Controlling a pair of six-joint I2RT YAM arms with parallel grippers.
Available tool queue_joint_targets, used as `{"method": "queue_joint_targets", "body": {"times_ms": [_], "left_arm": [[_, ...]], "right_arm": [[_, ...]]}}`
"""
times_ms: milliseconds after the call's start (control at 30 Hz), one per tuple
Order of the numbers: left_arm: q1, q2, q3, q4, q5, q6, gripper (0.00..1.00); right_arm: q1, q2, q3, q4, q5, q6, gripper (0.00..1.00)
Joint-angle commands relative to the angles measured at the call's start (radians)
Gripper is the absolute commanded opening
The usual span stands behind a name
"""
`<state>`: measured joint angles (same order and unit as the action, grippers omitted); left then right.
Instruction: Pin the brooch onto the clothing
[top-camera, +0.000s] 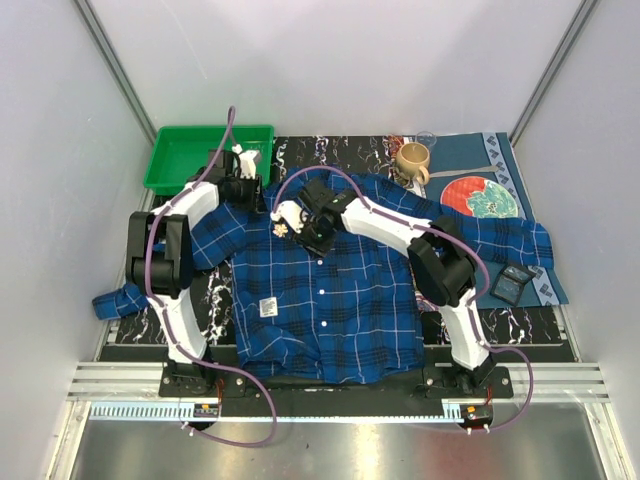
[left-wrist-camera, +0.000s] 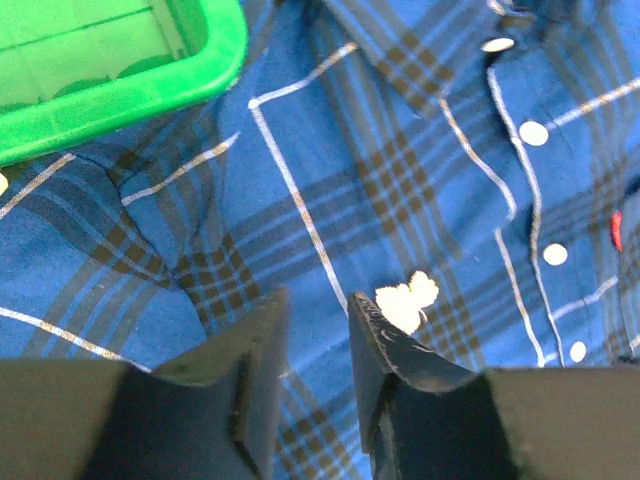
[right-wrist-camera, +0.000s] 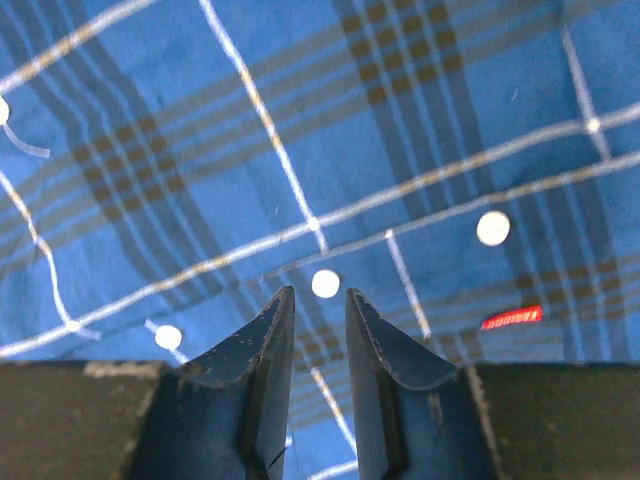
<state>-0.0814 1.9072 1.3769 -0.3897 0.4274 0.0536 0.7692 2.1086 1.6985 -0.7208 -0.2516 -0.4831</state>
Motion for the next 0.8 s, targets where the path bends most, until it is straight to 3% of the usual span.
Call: {"method": "queue_joint_targets", "body": {"times_ms": [0,267,767], "left_arm": [[-0.012,0.059,0.040,0.089,-0.113,-0.170,0.32],[-0.029,0.145,0.099,0.042,-0.173,-0.232,0.20],[-0.029,0.220,0.182,-0.060,-0.211,-0.290,0.07]], "right_arm": [[0.024,0.040,0.107,0.162,0.034,0.018,0.32],[0.048,0.123,0.084,0.153,0.041,-0.034,0.31],[0.051,0.002,-0.157,0.003,-0.060,-0.173,0.27]]}}
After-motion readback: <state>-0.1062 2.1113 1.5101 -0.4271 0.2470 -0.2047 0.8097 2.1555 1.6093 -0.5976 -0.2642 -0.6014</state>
